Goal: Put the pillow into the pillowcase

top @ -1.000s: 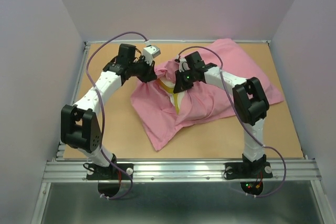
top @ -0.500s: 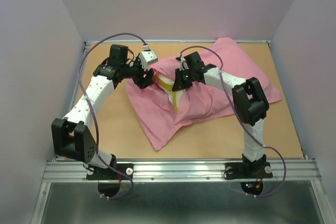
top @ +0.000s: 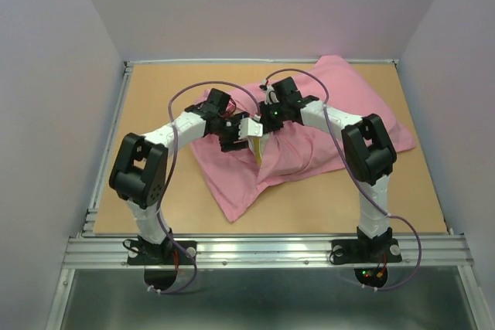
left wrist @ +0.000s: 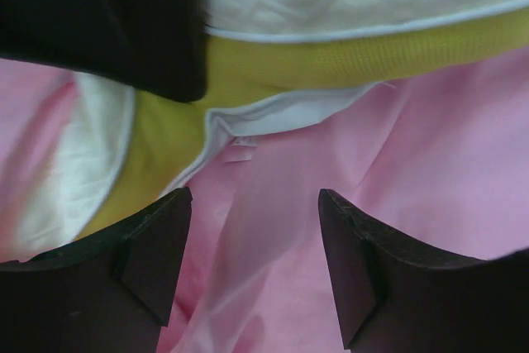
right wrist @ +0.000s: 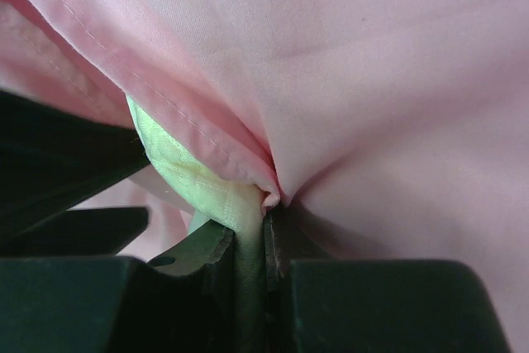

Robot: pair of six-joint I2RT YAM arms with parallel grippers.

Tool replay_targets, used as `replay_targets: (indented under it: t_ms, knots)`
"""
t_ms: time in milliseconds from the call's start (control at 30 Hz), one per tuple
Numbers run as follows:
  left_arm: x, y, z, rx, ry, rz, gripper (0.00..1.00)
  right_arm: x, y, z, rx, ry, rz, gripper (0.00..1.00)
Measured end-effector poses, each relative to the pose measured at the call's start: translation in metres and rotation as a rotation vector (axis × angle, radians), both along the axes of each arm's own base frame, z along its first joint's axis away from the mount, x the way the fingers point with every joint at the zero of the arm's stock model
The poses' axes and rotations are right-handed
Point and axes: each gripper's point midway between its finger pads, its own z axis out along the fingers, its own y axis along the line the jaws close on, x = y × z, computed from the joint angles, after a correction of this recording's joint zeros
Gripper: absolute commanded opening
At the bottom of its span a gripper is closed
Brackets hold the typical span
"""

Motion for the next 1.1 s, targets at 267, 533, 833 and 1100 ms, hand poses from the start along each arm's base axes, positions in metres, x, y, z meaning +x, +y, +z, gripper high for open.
replay_targets:
  t_ms: [267, 533, 833, 1100]
  knots:
    - [-0.011, -0.007, -0.056, 0.078, 0.068, -0.11, 0.53, 0.0, 0.001, 0.0, 0.006, 0.003, -0.006, 0.01]
    - [-0.058, -0.019, -0.057, 0.082, 0.101, -0.254, 0.0, 0.001, 0.0, 0.0, 0.006, 0.011, -0.024, 0.0]
    - [-0.149, -0.031, 0.079, -0.091, -0.002, -0.49, 0.0, 0.033, 0.005, -0.012, -0.005, 0.025, -0.175, 0.01]
    - [-0.159, -0.031, 0.108, -0.136, -0.05, -0.496, 0.0, 0.04, 0.009, -0.013, 0.007, 0.054, -0.24, 0.57]
